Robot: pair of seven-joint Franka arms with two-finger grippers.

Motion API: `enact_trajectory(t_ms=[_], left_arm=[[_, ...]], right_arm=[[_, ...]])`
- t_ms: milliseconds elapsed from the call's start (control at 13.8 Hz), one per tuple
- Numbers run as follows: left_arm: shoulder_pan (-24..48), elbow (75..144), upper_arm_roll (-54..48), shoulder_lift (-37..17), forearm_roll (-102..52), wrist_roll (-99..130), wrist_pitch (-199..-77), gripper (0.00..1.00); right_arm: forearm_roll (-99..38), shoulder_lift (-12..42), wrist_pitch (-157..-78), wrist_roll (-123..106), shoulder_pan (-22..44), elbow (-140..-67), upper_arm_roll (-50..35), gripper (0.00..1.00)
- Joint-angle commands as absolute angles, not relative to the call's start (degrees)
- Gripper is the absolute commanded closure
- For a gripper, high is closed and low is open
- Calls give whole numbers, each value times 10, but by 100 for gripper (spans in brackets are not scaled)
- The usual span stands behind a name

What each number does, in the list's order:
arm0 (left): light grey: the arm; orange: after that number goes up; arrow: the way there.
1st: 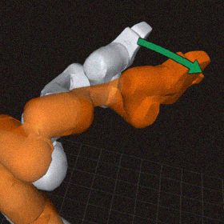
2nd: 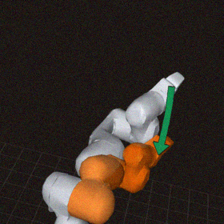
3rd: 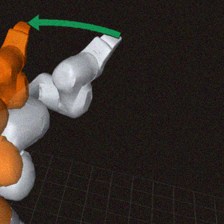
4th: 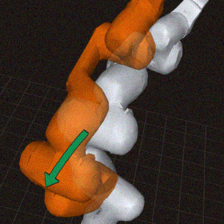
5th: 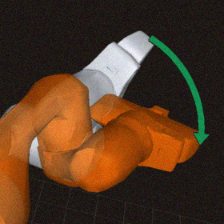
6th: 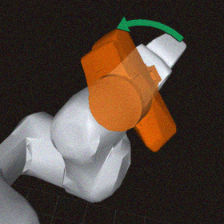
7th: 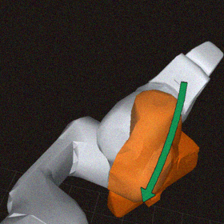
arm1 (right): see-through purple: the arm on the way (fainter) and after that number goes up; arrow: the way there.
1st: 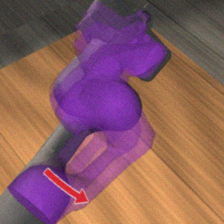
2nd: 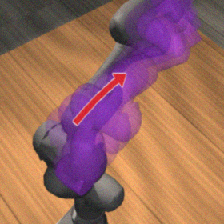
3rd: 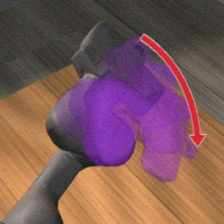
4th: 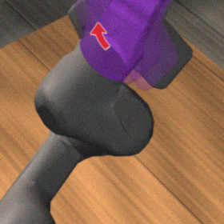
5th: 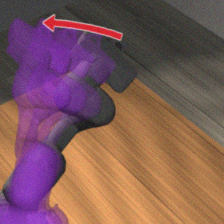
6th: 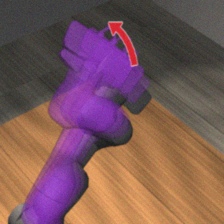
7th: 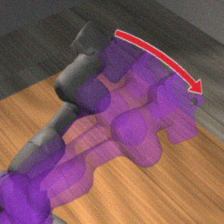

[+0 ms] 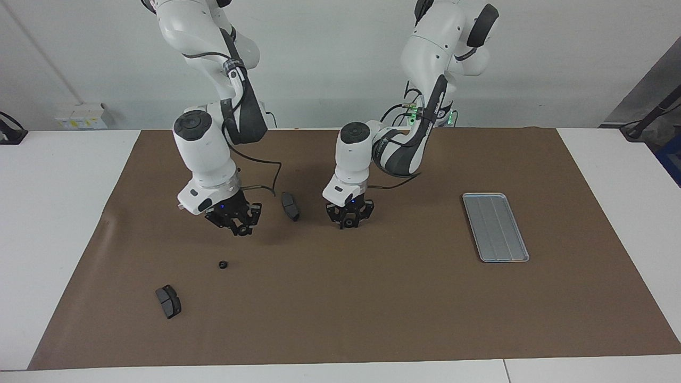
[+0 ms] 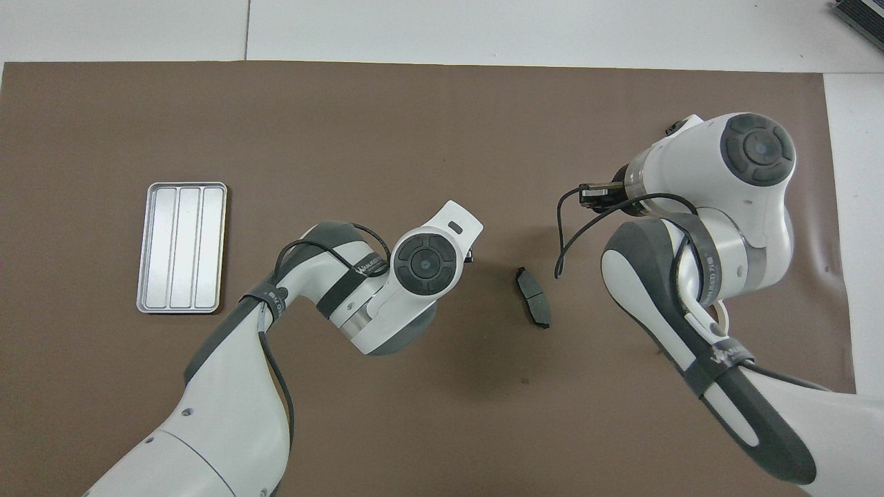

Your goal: Pick bearing gear from pile to tray

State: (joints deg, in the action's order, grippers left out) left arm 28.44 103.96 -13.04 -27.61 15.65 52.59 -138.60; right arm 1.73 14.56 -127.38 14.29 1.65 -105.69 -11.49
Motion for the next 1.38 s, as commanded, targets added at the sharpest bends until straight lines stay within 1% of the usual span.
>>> enact_trajectory(t_ms=[0,145,363,508,653,798,871,1088,1234,1306], left_arm=[[296,1045,-122,-282,165,535,-1367,74],[294,1043,-122,-279,165,534,-1367,84],[258,1038,-125,-245,159,528,-1353,92],[232,1037,-126,-222,156,526,-1340,94],[189,1041,-127,-200,153,507,-1329,94],[142,1042,-132,-175,122,426,-1291,95],[115,1045,-130,-158,93,358,-1271,98],[31,1047,-128,-128,36,163,-1199,98],[-14,1054,-127,-126,34,95,-1190,98],[-41,1061,-128,-126,29,60,-1193,98]], right_arm=[[17,148,-1266,170,20,-1050,-115,100],[16,151,-1267,175,24,-1042,-116,100],[16,157,-1276,210,53,-1035,-116,100],[17,168,-1290,260,82,-1029,-116,100],[17,184,-1292,287,111,-1011,-115,100],[26,200,-1291,310,136,-994,-115,100],[36,216,-1289,332,153,-979,-115,100],[102,290,-1272,408,203,-913,-115,100],[127,336,-1260,438,230,-864,-115,100],[128,350,-1253,447,235,-851,-115,100]])
